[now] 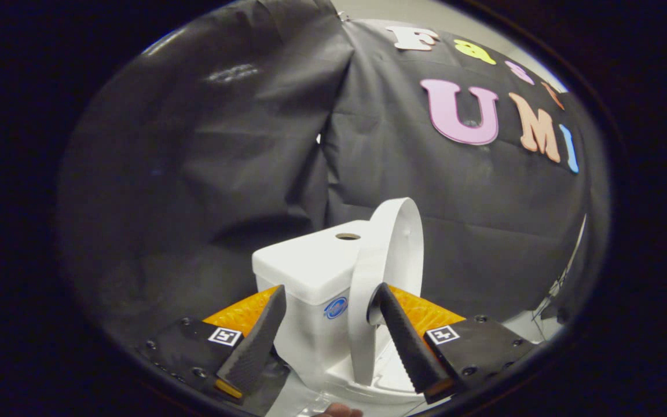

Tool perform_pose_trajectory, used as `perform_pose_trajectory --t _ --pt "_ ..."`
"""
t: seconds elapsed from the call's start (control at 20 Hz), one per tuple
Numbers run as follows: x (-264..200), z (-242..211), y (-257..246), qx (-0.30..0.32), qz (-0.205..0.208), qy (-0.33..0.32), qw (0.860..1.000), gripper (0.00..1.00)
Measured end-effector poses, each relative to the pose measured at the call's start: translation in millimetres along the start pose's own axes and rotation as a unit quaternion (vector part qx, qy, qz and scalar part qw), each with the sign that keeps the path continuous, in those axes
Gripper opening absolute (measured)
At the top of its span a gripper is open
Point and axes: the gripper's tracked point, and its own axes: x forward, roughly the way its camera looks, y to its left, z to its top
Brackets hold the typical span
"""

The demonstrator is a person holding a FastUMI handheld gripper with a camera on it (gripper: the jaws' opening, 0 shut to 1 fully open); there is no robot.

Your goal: Open the toilet lid.

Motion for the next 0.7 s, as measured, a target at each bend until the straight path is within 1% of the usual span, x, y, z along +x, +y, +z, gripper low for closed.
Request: perform_pose_trajectory --t 0.1,0.25,0.3,0.5,0.55,0.65,0.7 --pt "-14 -2 0 -0.004 0.006 0.0 1.0 1.0" --pt "-35 -8 11 0.005 0.034 -0.007 0.999 1.0" --pt "-42 -8 9 0.005 0.035 -0.008 0.999 1.0" --pt "-74 -5 -9 0.018 0.035 -0.022 0.999 0.98" --pt "-82 -2 -15 0.029 0.038 -0.03 0.998 0.98" --pt "-97 2 -26 0.05 0.057 -0.046 0.996 0.98" --pt "-105 2 -39 0.054 0.054 -0.051 0.996 0.98"
